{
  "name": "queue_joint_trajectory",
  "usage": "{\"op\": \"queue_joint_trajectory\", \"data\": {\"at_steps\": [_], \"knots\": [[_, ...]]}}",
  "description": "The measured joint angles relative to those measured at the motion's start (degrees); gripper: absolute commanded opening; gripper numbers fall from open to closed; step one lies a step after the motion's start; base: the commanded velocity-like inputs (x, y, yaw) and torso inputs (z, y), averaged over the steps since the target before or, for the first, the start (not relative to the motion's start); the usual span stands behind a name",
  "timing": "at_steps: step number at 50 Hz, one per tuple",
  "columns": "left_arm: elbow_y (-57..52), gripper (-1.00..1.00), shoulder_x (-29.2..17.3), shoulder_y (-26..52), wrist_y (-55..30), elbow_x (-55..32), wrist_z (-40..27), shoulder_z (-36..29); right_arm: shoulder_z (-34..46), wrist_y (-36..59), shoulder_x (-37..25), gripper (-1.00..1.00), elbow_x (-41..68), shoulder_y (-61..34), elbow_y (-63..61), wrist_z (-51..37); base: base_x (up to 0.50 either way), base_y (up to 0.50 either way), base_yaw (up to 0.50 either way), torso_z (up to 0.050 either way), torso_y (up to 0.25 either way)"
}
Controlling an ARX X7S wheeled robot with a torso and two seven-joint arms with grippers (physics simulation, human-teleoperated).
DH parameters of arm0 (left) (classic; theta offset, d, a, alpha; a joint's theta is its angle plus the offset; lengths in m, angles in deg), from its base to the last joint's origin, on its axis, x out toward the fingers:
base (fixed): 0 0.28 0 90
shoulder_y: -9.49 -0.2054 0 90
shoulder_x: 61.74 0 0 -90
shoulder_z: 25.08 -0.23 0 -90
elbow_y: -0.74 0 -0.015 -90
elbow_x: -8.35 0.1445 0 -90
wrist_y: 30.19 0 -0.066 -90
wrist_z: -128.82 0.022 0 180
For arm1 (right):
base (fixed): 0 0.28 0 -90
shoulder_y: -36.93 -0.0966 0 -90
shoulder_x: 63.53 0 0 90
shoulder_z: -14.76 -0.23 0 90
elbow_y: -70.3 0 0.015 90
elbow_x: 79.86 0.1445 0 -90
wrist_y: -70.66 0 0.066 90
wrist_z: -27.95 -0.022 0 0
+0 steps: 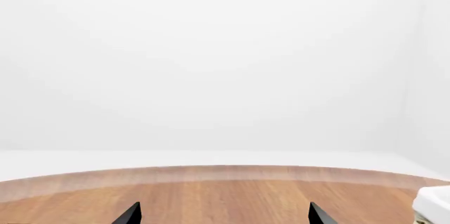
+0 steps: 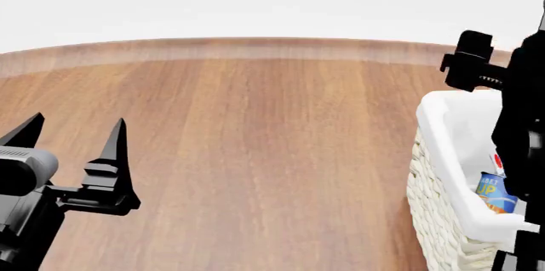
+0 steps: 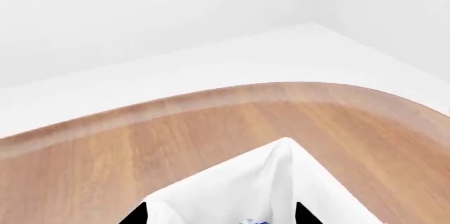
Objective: Pick up the alphabet soup and the cream cheese box, and put them in the basket.
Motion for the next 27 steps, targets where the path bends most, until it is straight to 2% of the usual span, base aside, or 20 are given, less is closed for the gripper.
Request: {"op": "queue_joint_trajectory", "data": {"at_steps": [14, 27], "knots": [[-0.5, 1.00, 0.8, -0.2, 1.8, 1.7, -2.1, 0.4, 7.7, -9.2, -0.5, 1.00, -1.5, 17.6, -32.6, 2.9, 0.00, 0.00, 0.00, 0.000, 0.000], [-2.3, 1.00, 1.7, -0.8, 4.9, 5.2, -4.5, 0.2, 14.1, -16.4, -1.6, 1.00, -7.0, 32.3, -50.9, -0.4, 0.00, 0.00, 0.00, 0.000, 0.000]]}}
